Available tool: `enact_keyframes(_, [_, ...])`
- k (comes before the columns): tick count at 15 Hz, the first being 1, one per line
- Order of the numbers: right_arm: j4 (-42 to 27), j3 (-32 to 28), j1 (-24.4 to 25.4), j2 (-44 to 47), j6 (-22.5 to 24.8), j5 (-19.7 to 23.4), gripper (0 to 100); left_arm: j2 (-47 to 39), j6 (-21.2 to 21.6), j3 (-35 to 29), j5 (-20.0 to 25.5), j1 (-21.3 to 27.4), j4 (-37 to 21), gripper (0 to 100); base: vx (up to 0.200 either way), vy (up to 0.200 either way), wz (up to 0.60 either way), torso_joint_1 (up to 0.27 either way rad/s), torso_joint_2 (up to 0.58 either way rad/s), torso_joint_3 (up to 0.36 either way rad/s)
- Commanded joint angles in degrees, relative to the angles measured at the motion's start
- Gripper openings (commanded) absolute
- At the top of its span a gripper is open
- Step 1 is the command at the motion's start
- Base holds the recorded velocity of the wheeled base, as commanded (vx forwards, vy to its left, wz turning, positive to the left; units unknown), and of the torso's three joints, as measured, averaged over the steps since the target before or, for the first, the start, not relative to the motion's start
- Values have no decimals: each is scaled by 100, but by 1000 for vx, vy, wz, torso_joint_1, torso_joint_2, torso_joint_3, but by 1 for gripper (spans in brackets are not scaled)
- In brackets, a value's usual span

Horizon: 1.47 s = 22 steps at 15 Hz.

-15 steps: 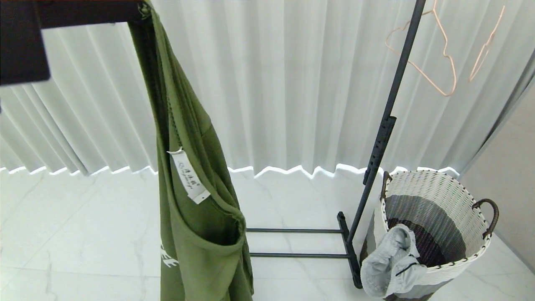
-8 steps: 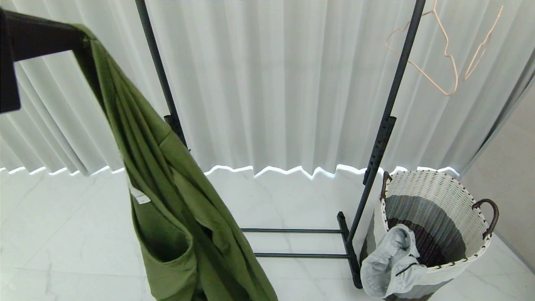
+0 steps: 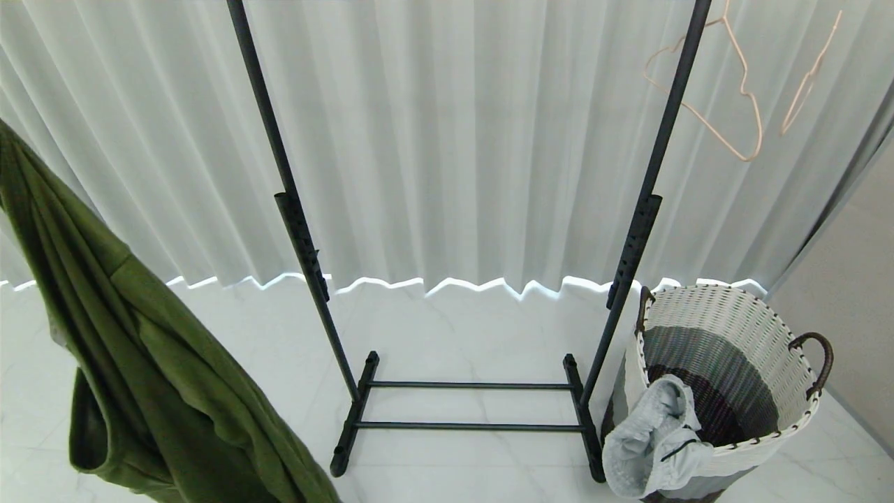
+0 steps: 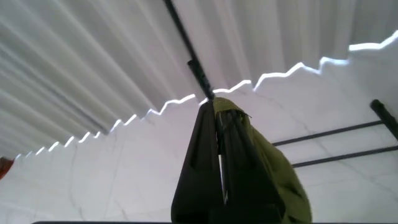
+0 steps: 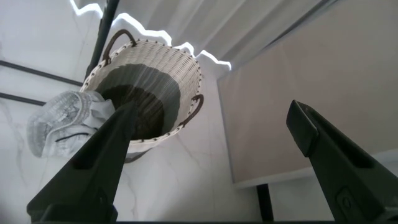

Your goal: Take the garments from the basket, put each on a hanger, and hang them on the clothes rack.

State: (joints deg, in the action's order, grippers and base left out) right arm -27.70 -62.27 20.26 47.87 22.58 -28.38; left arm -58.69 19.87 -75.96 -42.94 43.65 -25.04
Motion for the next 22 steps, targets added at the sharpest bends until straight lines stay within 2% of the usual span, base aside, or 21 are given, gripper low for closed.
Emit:
enact_keyframes(1, [1, 13, 4, -15, 1, -1, 100, 68, 8, 11, 4, -296, -1, 0, 0, 0, 0, 0, 0, 0])
enact_keyframes(8, [-8, 13, 4, -6, 1, 17, 100, 85, -10, 152, 48, -331, -1, 0, 0, 0, 0, 5, -25, -18])
enact_keyframes(12, [-8, 48, 4, 12, 10, 8, 100, 182, -18, 231, 57, -314, 8, 0, 0, 0, 0, 100, -380, -276])
enact_keyframes(16, [28, 347, -5, -6, 10, -36, 100, 287, -10, 275, 198, -314, -1, 0, 0, 0, 0, 149, -449, -306])
enact_keyframes(22, [186, 347, -31, 3, 10, -45, 100, 393, -1, 459, 242, -296, -1, 0, 0, 0, 0, 186, -481, -300])
